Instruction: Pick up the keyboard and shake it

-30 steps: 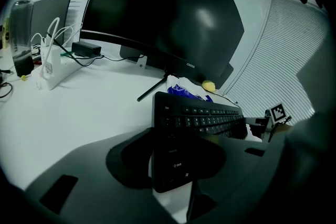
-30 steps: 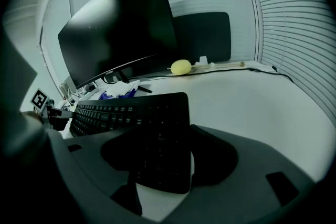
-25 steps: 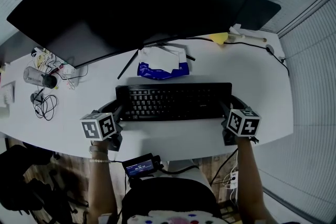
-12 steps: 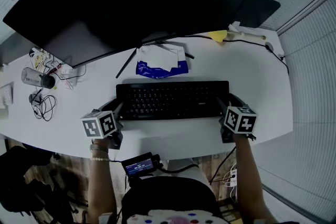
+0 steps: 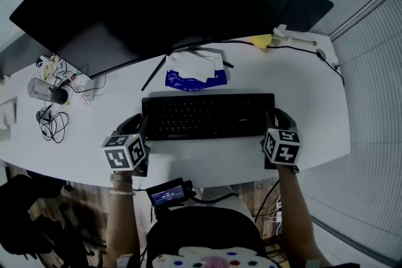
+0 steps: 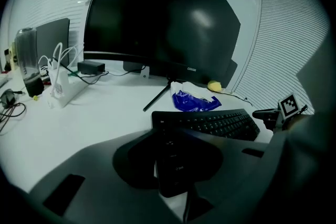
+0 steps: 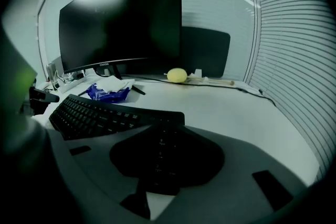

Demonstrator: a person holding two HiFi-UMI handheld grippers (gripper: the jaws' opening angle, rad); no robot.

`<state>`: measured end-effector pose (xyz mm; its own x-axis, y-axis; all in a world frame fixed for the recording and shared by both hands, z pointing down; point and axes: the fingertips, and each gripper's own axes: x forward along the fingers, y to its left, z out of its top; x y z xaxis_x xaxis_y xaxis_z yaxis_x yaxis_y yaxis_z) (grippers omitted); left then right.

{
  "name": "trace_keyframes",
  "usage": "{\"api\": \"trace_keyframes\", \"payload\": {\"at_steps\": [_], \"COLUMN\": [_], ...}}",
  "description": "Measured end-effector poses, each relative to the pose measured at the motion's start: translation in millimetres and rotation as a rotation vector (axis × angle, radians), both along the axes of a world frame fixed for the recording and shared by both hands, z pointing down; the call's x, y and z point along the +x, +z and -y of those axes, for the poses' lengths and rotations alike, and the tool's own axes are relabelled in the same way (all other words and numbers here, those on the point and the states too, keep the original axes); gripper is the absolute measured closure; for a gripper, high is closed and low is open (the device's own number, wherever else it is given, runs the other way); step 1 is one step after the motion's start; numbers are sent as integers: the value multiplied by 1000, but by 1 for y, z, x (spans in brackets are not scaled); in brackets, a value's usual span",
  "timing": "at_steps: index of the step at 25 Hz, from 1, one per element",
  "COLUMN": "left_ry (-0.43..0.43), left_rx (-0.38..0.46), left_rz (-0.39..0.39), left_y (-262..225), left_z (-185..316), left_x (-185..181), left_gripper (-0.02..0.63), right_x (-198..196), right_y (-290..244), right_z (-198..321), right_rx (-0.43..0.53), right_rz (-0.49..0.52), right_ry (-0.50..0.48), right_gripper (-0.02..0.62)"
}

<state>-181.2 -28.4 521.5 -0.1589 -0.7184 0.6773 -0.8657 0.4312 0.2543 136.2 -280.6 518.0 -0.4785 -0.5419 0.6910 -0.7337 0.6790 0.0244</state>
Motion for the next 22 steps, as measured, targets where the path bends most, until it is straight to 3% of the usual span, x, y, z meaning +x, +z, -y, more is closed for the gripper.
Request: {"api": "trace_keyframes", "payload": {"at_steps": [6,14,22], "left_ry": [51,197,282], "left_rx": [91,257,336], "left_rz": [138,250,351], "left_y": [-45,-115,-164], "left_z": [5,20,22], "left_x": [9,44,72], "left_gripper": [574,581,586], "right_x": [-8,-42,-57], "right_y": [-46,-114,-168], "right_z": [-21,-66,-98], "right_rx": [100,194,273], "right_rz": [77,196,292], "right_ry": [-9,-138,-201], "right_gripper": [543,548,549]}}
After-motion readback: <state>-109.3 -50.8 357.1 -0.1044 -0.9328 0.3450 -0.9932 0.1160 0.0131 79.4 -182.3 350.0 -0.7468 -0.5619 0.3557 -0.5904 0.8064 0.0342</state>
